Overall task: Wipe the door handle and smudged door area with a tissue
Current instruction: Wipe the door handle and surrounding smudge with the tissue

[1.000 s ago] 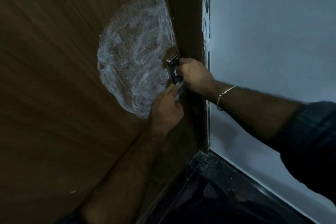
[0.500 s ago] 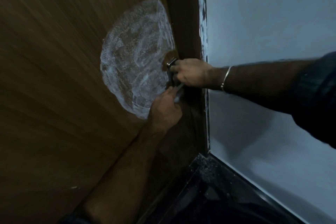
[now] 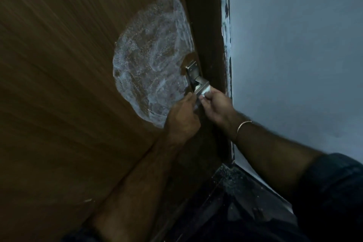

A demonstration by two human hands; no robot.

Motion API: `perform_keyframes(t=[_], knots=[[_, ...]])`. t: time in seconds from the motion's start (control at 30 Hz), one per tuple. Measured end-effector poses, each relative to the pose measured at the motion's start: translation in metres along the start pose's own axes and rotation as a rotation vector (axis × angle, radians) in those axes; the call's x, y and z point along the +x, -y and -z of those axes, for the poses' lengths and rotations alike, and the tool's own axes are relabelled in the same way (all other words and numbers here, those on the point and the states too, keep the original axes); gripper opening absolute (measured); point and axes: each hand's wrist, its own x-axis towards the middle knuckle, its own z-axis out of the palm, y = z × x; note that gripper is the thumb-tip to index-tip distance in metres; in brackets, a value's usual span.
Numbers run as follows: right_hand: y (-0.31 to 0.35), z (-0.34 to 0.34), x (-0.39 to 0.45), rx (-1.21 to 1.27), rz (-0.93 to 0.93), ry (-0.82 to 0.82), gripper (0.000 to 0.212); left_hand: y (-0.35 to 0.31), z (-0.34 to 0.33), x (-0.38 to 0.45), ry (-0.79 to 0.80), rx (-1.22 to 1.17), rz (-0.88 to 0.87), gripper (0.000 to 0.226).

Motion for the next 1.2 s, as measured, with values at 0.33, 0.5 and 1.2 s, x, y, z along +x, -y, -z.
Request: perform_keyframes(t=[0.33, 0.5, 1.2], knots=[[-0.019, 0.005, -0.007, 0.236, -0.053, 0.150, 0.028, 0.010, 0.003, 0.001, 0.015, 0.003, -0.082, 0.053], [-0.024, 0.009, -0.006, 0.151, -0.045, 0.116, 0.033, 0.014, 0.005, 0.001, 0.056, -0.115, -0.037, 0.055], [0.018, -0.005, 0.003, -1.764, 1.076, 0.070, 0.014, 0.006, 0.010, 0.001, -0.019, -0.741, 0.230, 0.035]])
